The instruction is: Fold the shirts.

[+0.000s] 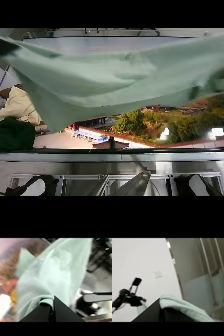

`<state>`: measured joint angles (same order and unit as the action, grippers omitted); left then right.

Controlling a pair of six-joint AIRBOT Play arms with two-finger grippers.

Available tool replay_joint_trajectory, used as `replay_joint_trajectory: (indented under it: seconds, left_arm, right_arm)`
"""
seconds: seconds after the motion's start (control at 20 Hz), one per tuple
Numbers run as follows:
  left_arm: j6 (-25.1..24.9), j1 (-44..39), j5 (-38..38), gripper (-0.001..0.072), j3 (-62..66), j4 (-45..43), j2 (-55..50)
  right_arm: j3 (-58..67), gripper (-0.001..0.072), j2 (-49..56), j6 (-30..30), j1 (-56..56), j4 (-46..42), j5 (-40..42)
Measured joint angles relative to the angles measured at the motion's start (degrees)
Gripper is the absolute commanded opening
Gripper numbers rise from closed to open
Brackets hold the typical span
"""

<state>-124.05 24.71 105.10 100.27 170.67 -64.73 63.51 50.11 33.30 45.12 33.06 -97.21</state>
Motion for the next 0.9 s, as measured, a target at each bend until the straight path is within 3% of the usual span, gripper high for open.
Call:
replay_joint_trajectory:
  seconds: [0.15,0.4,0.7,0.85,0.9]
  left_arm:
    - [0.6,8.0,0.2,0.0021,8.5,0.6,5.1]
    - [1.5,11.2,0.0,0.0021,3.7,0.2,4.7]
    - [0.6,-0.6,-3.4,0.0024,-17.5,-4.7,-9.5]
    - [-0.1,-4.5,-8.7,0.0025,-22.6,-7.6,-21.1]
    - [-0.2,-5.1,-10.0,0.0062,-22.6,-7.7,-25.7]
  right_arm:
    - [7.5,0.0018,-7.9,-2.1,6.3,1.2,6.8]
    - [11.2,0.0019,-8.6,1.7,1.7,-16.4,16.5]
    - [8.4,0.0019,8.3,3.6,-20.8,-36.5,27.6]
    - [8.1,0.0019,21.8,3.9,-28.7,-41.1,34.6]
    - [8.0,0.0019,26.6,4.1,-30.3,-42.0,36.9]
